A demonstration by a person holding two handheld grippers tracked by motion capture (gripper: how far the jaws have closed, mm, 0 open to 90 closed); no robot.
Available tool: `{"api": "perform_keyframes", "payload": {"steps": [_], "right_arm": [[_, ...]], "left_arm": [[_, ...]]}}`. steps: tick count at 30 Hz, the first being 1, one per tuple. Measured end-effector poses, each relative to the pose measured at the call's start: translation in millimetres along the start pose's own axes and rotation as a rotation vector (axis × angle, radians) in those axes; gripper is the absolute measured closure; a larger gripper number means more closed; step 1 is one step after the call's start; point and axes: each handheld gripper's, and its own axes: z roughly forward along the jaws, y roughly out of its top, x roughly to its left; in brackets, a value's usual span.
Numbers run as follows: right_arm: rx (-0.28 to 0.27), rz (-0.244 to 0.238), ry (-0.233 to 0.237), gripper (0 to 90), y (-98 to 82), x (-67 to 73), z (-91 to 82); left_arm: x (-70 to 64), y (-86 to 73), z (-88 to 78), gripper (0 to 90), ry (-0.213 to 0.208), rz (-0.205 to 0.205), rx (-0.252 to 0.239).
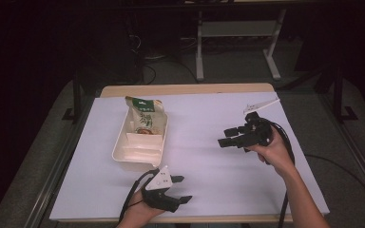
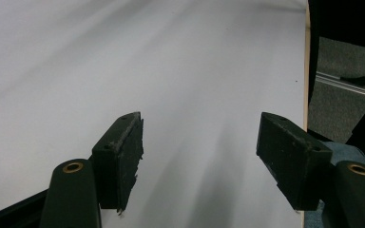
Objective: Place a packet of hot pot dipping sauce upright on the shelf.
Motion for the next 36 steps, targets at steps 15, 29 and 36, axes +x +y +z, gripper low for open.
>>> {"api": "perform_keyframes", "payload": {"steps": [15,29,36], "right_arm": [[-0.003,0.034,-0.016,34.7,-36.3,-3.7,-16.4],[-0.003,0.059,-0.018,34.8,-62.4,-4.3,-23.7],[-0.009,0.072,-0.022,34.8,-77.3,-5.1,-26.1]], "left_arm": [[0.1,-0.4,2.0,32.2,0.004,0.004,0.014],[0.1,-0.3,2.9,32.2,0.007,0.001,0.017],[0.6,-0.3,2.1,32.6,0.011,0.001,0.019]]}}
